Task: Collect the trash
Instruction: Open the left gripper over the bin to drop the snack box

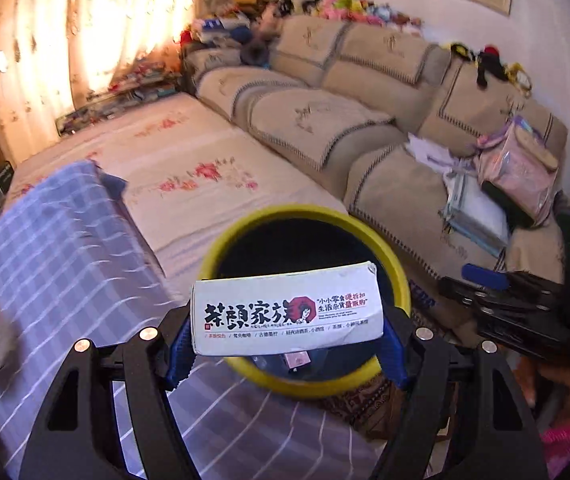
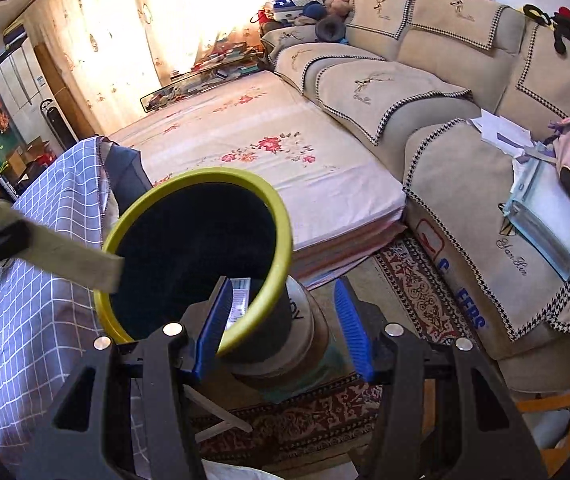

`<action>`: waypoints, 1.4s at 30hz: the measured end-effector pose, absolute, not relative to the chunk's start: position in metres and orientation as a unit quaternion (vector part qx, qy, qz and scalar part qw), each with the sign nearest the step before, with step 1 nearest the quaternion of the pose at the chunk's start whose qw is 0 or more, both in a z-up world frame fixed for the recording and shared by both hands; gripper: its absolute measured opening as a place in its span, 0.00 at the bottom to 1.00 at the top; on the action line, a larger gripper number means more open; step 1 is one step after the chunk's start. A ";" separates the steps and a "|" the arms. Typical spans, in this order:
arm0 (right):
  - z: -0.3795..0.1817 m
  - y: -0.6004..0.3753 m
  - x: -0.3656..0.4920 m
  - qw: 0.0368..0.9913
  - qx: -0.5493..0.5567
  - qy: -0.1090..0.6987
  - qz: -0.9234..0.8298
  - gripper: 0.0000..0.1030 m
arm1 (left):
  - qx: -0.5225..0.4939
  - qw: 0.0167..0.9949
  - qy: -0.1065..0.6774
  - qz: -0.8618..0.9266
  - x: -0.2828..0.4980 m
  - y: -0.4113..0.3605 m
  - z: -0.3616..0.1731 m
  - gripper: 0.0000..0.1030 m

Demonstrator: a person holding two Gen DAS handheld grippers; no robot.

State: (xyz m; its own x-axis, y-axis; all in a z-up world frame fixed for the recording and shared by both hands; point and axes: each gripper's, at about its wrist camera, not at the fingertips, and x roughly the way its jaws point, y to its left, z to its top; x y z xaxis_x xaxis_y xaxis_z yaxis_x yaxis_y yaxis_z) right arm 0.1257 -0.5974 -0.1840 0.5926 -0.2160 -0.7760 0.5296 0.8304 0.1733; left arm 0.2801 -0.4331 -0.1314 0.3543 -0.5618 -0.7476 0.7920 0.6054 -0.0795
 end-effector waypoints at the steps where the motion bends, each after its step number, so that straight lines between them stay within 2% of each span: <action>1: -0.185 -0.599 0.125 0.870 0.199 0.397 -0.214 0.49 | 0.159 0.805 0.393 -0.415 0.285 -0.445 -0.142 0.70; 8: -0.196 -0.597 0.133 0.867 0.206 0.406 -0.201 0.51 | 0.186 0.783 0.449 -0.389 0.310 -0.488 -0.203 0.70; 10: -0.198 -0.595 0.134 0.867 0.207 0.408 -0.199 0.53 | 0.191 0.779 0.459 -0.382 0.313 -0.496 -0.213 0.71; 11: -0.198 -0.594 0.135 0.867 0.207 0.408 -0.198 0.53 | 0.189 0.777 0.463 -0.382 0.314 -0.497 -0.216 0.75; 14: -0.196 -0.592 0.136 0.868 0.205 0.408 -0.197 0.53 | 0.182 0.785 0.456 -0.378 0.315 -0.491 -0.212 0.81; 18: -0.192 -0.588 0.136 0.871 0.201 0.405 -0.194 0.53 | 0.165 0.798 0.443 -0.374 0.309 -0.467 -0.189 0.81; 24: -0.188 -0.572 0.145 0.876 0.191 0.408 -0.172 0.53 | 0.108 0.831 0.413 -0.356 0.286 -0.384 -0.135 0.86; 30: -0.178 -0.538 0.169 0.888 0.168 0.409 -0.129 0.53 | 0.048 0.880 0.378 -0.284 0.256 -0.270 -0.099 0.91; 37: -0.159 -0.472 0.212 0.903 0.133 0.407 -0.046 0.53 | 0.008 0.918 0.364 -0.159 0.229 -0.139 -0.087 0.91; 42: -0.137 -0.400 0.251 0.913 0.094 0.395 0.036 0.53 | -0.010 0.931 0.351 -0.096 0.211 -0.074 -0.087 0.92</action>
